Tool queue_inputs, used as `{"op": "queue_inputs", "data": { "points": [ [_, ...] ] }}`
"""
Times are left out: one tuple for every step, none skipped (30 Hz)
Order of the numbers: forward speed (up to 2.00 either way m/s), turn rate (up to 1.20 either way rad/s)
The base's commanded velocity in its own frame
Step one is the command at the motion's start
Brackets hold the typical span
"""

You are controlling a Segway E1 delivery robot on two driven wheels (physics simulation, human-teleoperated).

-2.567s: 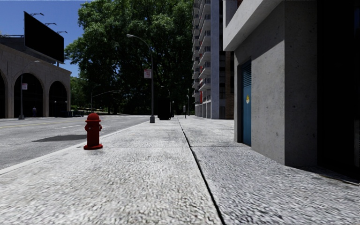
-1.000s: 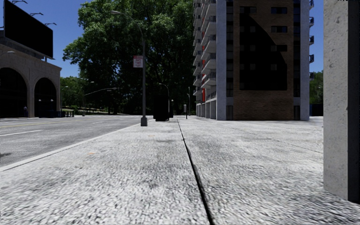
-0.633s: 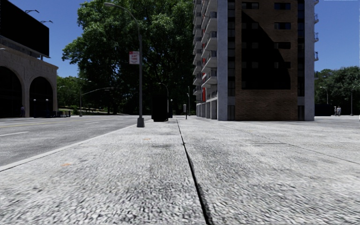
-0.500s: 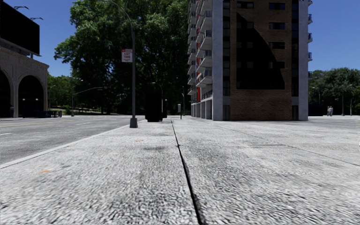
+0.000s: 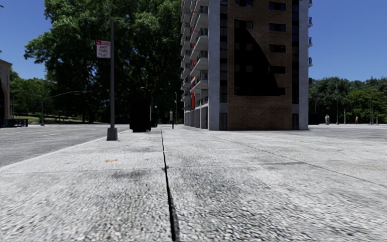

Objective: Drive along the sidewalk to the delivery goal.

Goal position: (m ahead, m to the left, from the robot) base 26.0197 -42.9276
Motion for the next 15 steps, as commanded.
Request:
{"op": "queue_inputs", "data": {
  "points": [
    [2.0, -0.37],
    [2.0, -0.37],
    [2.0, -0.37],
    [2.0, -0.37],
    [2.0, -0.37],
    [2.0, -0.37],
    [2.0, -0.37],
    [2.0, -0.37],
    [2.0, -0.37],
    [2.0, -0.37],
    [2.0, -0.37],
    [2.0, -0.37],
    [2.0, -0.37],
    [2.0, -0.37],
    [2.0, -0.37]
  ]
}}
